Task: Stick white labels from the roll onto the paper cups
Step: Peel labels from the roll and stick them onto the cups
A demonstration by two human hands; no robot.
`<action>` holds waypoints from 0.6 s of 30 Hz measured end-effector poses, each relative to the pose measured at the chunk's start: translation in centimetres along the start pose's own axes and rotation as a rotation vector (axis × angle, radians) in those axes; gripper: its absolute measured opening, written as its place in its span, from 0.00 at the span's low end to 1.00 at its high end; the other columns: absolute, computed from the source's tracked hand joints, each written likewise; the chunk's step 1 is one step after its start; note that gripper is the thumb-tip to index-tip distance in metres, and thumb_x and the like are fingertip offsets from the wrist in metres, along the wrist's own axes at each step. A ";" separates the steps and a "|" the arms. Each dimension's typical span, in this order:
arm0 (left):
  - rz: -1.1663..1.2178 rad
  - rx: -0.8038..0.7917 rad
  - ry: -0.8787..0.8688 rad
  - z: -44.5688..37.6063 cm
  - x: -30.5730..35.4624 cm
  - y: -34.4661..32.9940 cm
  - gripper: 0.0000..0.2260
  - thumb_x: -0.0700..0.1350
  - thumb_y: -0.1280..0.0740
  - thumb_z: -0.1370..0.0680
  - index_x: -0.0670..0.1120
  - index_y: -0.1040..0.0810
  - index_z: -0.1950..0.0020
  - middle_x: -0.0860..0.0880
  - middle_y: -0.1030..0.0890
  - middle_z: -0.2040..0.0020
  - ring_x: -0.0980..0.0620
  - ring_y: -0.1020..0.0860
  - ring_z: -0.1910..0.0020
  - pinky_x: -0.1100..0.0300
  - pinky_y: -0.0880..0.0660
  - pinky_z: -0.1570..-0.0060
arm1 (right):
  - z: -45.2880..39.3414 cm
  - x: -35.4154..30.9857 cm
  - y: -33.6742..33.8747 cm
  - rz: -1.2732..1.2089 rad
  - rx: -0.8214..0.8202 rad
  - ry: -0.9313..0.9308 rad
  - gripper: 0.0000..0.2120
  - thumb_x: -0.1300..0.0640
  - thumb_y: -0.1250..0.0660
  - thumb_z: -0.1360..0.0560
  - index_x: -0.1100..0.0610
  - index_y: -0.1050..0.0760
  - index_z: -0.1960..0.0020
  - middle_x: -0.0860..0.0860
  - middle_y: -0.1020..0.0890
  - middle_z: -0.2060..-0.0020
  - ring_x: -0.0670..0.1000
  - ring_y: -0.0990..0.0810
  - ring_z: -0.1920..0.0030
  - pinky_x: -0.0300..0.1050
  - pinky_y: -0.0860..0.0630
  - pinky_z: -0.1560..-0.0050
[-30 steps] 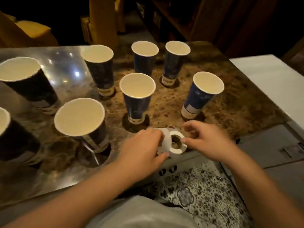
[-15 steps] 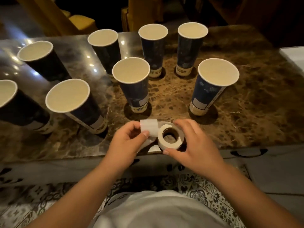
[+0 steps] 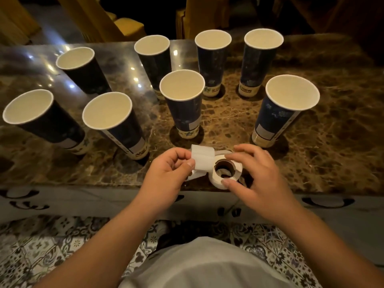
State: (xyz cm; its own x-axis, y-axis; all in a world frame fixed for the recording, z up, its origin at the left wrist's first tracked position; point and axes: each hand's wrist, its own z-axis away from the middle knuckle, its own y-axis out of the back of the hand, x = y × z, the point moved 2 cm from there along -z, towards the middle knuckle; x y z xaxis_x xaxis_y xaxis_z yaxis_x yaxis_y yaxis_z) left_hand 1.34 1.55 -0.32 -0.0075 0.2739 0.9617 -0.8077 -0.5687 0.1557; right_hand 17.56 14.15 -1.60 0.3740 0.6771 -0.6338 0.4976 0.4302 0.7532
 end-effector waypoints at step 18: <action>-0.074 -0.317 -0.082 -1.6 1.3 -0.1 0.17 0.33 0.31 0.26 0.47 0.24 0.39 0.45 0.18 0.56 0.50 0.23 0.58 0.54 0.21 0.52 | -2.4 -2.1 -0.3 -0.525 0.080 -0.241 0.13 0.63 0.29 0.27 0.44 0.20 0.52 0.45 0.16 0.57 0.46 0.18 0.56 0.47 0.18 0.55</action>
State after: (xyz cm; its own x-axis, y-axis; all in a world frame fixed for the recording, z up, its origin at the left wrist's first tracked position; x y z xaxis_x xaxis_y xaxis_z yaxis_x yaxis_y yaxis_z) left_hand 0.48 3.25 0.55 0.0948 0.2343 0.9675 -0.9477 -0.2764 0.1598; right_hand 14.75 14.07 -0.03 0.2238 0.2261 -0.9480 0.7189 0.6185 0.3172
